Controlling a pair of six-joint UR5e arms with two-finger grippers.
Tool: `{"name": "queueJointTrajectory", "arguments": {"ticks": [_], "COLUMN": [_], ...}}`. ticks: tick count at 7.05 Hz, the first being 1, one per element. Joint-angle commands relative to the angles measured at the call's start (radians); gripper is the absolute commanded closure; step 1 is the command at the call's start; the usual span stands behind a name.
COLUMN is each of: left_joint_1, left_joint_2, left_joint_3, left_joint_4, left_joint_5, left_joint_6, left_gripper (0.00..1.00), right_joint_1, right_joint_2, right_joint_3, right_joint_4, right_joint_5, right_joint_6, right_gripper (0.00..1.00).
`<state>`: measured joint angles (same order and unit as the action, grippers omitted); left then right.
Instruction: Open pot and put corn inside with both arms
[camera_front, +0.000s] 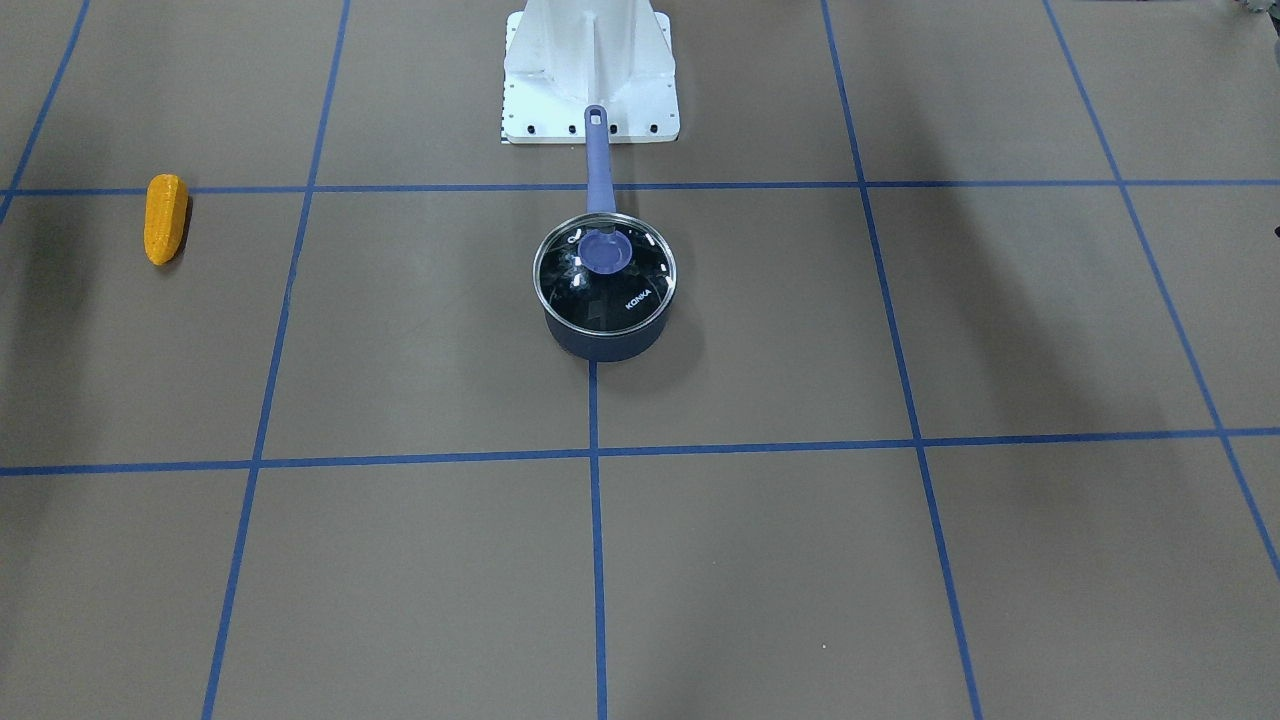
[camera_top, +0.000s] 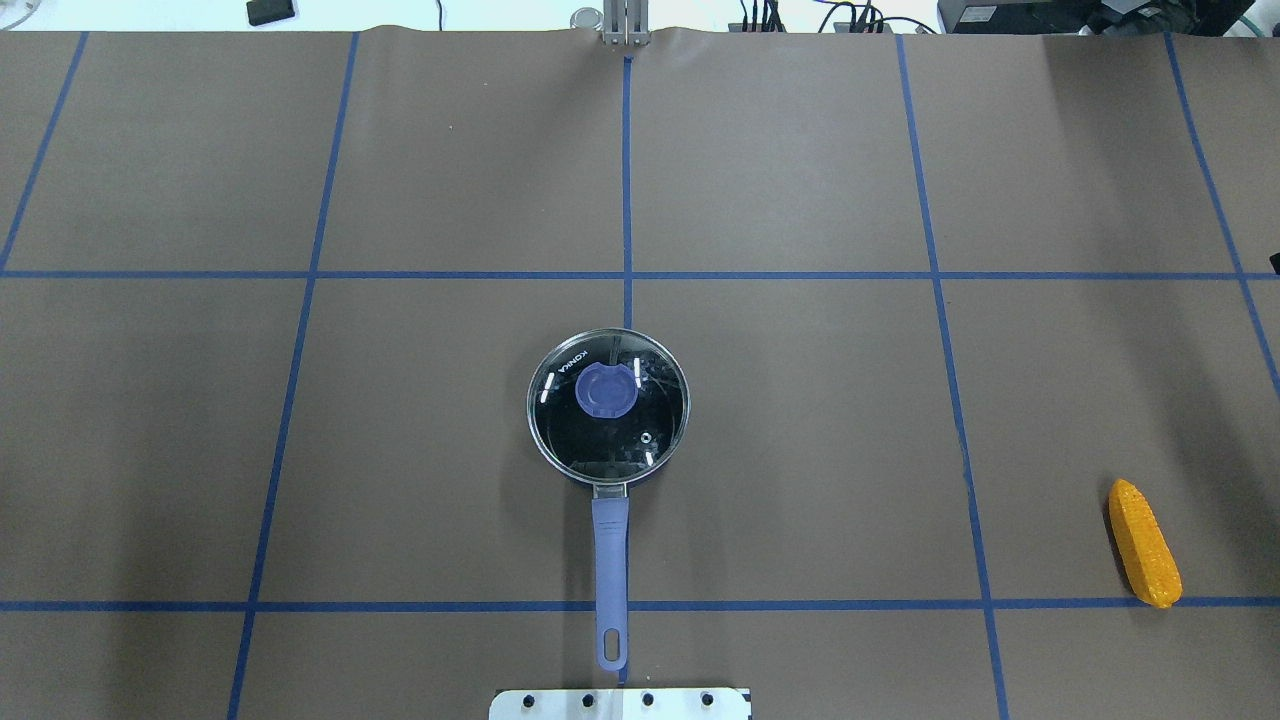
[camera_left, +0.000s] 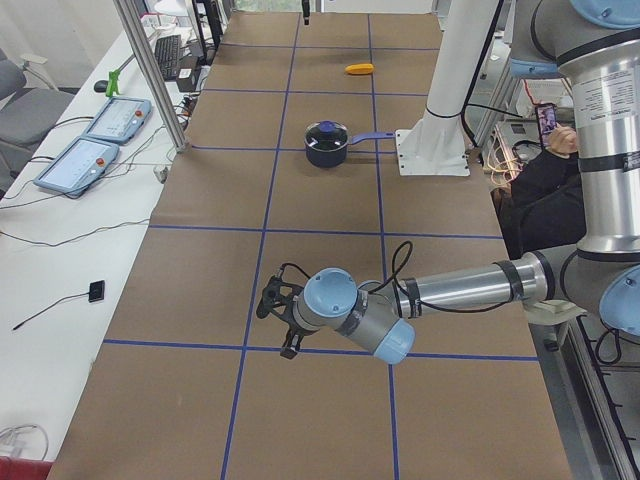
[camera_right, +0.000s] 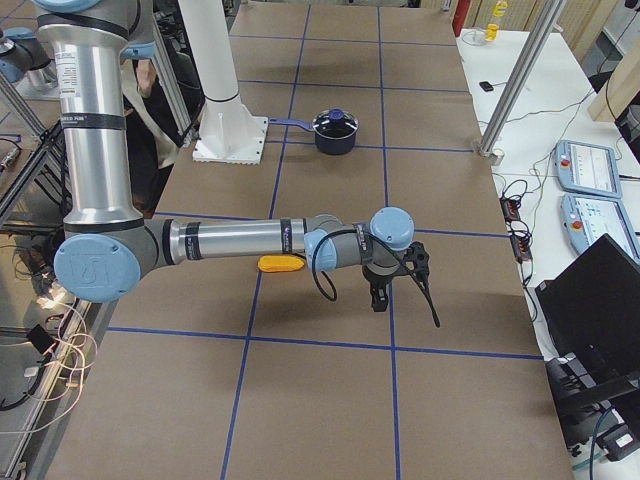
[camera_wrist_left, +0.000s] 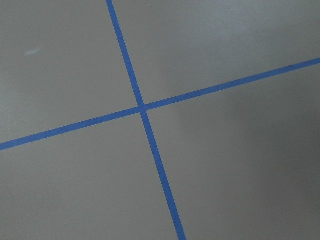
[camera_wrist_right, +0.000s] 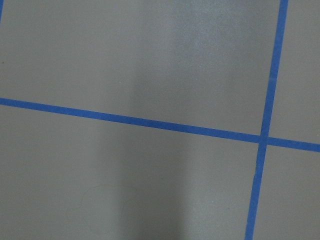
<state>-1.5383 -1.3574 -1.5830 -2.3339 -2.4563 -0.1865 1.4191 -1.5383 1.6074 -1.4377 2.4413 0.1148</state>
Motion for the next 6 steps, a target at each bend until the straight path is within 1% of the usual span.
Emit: {"name": "queueJointTrajectory", "arguments": {"ticks": [1,2,3,4,5,6], "left_joint_1": [0.006,0.027,0.067,0.110,0.145,0.186], "left_joint_2": [-0.006,-0.025,-0.038,-0.066,-0.100,-0.133], "left_joint_3": [-0.052,-0.077,-0.101,-0.123,-0.129,-0.129], "left_joint_4": [0.005,0.007,0.007,0.010,0.011,0.011], "left_joint_5": [0.002,0.003,0.010,0.017,0.026,0.055], "left_joint_6": [-0.085,-0.155,-0.238,-0.325,-0.396,-0.463], "left_gripper": [0.02,0.02,0.02,0.02,0.02,0.02], "right_joint_1": [-0.021,-0.067,-0.121,-0.167,-0.225,-0.289], "right_joint_2": [-0.022,-0.039,-0.039,-0.064,-0.103,-0.153], "right_joint_3": [0.014,0.023,0.049,0.074,0.080,0.081], "right_joint_4": [0.003,0.007,0.008,0.052,0.191,0.349], "right_joint_5": [0.019,0.019,0.012,0.008,0.002,0.001], "right_joint_6": [0.002,0.023,0.086,0.142,0.257,0.390], "right_gripper": [0.00,0.00,0.00,0.00,0.00,0.00]}}
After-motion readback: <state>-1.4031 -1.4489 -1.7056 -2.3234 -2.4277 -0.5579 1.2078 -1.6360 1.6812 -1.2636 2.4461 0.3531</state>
